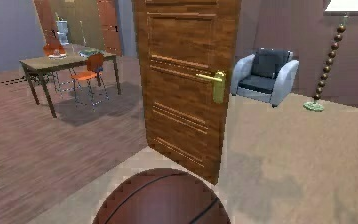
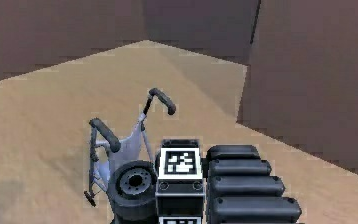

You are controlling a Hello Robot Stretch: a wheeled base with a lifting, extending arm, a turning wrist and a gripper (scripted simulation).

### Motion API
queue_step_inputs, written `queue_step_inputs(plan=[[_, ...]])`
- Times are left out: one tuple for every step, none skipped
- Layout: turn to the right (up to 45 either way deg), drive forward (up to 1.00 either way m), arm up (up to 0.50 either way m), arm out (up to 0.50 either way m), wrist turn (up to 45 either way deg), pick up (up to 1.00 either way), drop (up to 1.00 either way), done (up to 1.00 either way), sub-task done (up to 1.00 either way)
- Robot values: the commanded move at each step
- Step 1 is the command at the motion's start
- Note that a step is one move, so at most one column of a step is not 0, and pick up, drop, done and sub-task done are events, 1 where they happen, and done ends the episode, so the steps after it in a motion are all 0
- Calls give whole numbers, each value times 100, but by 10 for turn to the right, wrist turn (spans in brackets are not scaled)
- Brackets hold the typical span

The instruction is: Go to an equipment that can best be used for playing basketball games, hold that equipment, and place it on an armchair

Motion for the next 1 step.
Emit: queue_step_inputs(plan=[[-210,0,0,0,0,0,0,0,0]])
